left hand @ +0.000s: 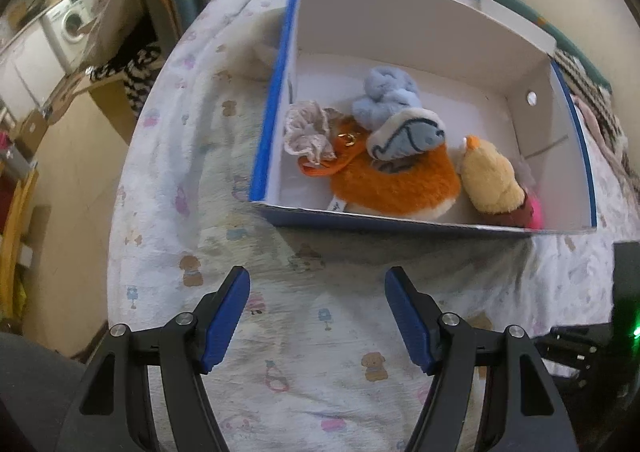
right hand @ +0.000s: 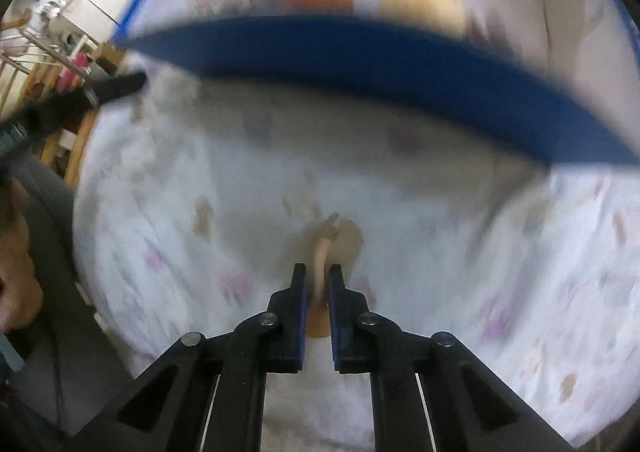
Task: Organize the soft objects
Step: 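Move the right tool down to the small tan peg on the sheet, then close the right tool on the tan peg and lift it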
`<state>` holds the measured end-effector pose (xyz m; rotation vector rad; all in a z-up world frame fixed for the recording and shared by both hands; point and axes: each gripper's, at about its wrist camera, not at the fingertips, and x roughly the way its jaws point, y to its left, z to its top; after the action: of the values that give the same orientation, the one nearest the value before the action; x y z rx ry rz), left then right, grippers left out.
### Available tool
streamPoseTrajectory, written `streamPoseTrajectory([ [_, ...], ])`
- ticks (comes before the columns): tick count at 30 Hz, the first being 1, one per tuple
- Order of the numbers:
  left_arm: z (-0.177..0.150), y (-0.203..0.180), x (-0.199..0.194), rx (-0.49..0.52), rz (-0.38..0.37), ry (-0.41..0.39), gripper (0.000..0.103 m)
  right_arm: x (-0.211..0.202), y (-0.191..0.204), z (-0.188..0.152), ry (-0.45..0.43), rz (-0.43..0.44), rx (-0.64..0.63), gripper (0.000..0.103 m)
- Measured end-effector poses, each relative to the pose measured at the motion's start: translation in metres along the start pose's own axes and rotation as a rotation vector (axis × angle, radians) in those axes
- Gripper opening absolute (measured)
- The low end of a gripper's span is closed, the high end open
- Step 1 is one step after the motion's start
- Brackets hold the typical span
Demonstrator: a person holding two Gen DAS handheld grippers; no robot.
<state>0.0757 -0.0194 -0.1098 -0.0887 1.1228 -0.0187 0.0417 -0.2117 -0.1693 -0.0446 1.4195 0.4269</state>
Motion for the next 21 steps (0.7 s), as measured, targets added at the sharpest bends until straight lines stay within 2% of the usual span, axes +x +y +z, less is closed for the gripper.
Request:
streamPoseTrajectory([
  [5, 0.002, 0.007, 0.003, -0.021, 0.014, 0.009, 0.067, -0.022, 0.017, 0.03, -0.178, -0.002, -0.035, 0.011],
  [7, 0.002, 0.011, 0.002, -0.033, 0.022, 0.004, 0.067, -0.022, 0.026, 0.041, -0.207, 0.009, -0.069, 0.011],
  [12, 0.002, 0.021, 0.004, -0.065, 0.027, 0.014, 0.067, 0.015, 0.033, 0.052, -0.08, -0.015, -0.096, 0.012],
  [14, 0.003, 0.023, 0.006, -0.079, 0.024, 0.024, 0.067, 0.022, 0.031, 0.051, -0.056, -0.042, -0.096, 0.017],
  [15, 0.003, 0.023, 0.007, -0.083, 0.023, 0.027, 0.067, 0.025, 0.029, 0.051, -0.05, -0.038, -0.084, 0.022],
  [16, 0.003, 0.024, 0.009, -0.087, 0.024, 0.034, 0.067, 0.025, 0.024, 0.052, -0.037, -0.015, -0.059, 0.022],
  [20, 0.002, 0.024, 0.013, -0.095, 0.02, 0.05, 0.067, 0.003, -0.001, 0.049, -0.094, 0.091, 0.064, 0.023],
  [21, 0.002, 0.024, 0.014, -0.095, 0.018, 0.052, 0.067, -0.006, -0.011, 0.046, -0.117, 0.105, 0.091, 0.026],
])
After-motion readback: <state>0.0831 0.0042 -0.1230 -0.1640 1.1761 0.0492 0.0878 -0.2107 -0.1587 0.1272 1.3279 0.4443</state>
